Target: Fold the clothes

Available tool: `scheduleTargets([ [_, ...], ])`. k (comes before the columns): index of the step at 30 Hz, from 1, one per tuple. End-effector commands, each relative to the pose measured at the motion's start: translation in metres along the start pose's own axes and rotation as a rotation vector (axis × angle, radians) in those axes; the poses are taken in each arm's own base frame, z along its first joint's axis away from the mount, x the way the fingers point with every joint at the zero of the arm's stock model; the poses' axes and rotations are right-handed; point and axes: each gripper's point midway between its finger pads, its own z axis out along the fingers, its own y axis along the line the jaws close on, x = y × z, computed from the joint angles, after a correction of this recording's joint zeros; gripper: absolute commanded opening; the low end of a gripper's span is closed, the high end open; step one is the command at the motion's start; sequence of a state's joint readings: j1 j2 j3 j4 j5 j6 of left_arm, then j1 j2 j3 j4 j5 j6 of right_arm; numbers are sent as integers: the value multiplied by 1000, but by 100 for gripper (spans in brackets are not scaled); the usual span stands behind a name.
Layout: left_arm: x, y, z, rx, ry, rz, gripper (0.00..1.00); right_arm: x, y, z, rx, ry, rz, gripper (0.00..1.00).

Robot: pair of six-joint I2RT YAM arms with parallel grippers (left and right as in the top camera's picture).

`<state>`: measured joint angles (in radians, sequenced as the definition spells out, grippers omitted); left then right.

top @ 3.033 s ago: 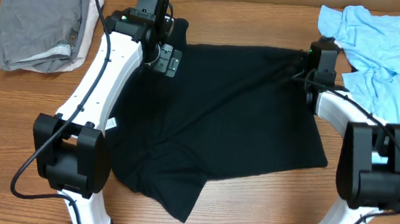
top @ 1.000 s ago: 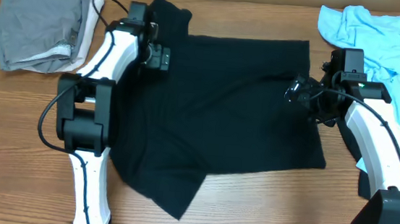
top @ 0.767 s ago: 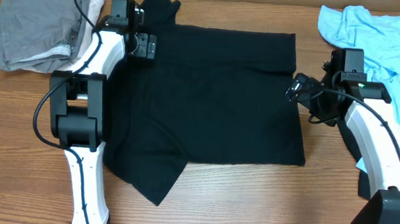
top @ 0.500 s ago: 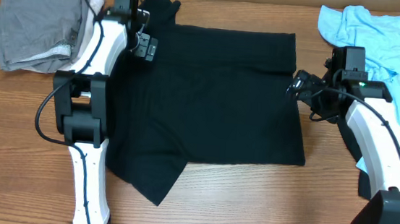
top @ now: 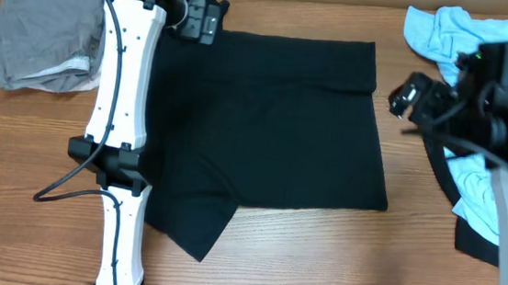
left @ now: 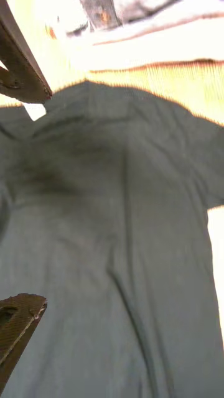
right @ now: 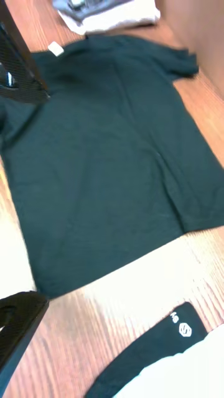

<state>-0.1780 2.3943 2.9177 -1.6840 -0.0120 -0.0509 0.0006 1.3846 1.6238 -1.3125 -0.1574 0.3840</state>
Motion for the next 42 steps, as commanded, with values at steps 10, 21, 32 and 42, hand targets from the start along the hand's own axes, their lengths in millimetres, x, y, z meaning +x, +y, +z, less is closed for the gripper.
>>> scheduleTargets([
  [10, 79, -49, -72, -19, 94, 8, 100, 52, -32, -101, 62, -165, 173, 100],
  [21, 184, -47, -67, -92, 239, -159, 100, 98, -67, -48, 176, 0, 231, 100],
  [32, 301, -41, -19, -6, 248, -354, 97, 121, -84, 37, 181, 116, 253, 100],
  [42, 379, -48, 41, 31, 452, -359, 92, 121, -87, 62, 215, 183, 255, 100],
])
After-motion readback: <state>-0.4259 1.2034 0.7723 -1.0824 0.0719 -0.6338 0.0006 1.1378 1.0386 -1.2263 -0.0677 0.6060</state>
